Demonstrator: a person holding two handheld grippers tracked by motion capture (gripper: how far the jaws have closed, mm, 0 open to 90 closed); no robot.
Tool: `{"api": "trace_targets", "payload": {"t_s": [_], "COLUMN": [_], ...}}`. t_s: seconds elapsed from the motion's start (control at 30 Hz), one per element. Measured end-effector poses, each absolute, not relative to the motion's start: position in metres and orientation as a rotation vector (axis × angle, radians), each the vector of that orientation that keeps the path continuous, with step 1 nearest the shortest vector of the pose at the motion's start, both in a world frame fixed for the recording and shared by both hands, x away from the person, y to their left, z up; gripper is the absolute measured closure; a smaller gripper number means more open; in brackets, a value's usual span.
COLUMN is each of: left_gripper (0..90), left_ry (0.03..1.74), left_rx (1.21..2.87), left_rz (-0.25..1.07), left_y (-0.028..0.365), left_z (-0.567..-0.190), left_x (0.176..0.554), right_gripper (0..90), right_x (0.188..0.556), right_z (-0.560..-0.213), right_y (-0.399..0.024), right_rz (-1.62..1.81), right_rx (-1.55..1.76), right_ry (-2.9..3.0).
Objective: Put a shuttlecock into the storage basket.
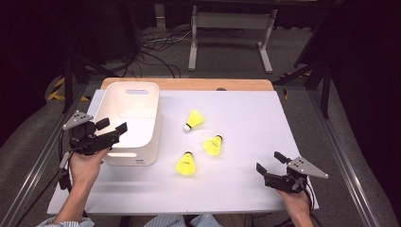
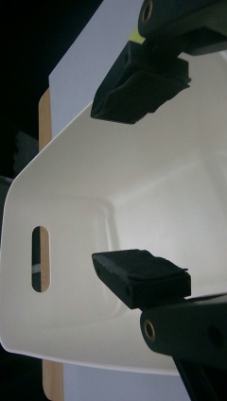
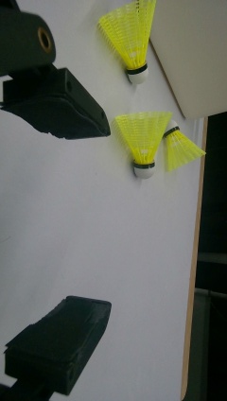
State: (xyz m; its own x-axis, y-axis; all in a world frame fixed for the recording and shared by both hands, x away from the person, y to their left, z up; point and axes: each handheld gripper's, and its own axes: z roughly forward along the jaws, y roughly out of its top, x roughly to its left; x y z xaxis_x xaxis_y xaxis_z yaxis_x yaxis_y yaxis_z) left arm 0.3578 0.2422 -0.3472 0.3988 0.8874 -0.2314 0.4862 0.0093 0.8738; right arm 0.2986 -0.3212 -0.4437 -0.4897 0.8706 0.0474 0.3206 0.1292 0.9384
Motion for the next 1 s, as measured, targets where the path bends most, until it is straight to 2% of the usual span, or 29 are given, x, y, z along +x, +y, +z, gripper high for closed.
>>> {"api": "trace_targets", "payload": {"t_s": [1.0], "left_gripper": [27.8], "left_ry": [1.175], "left_rx": [1.674], "left_rz": [0.421], "left_y": [0.211], "left_z": [-0.347], "left_x": [0.366], "right_gripper": [14.5], "right_x": [0.299], "right_z": [-0.444], "right_y": [-0.320], "right_rz": [1.358], "right_rx": [1.140], "right_ry": [1.890]}}
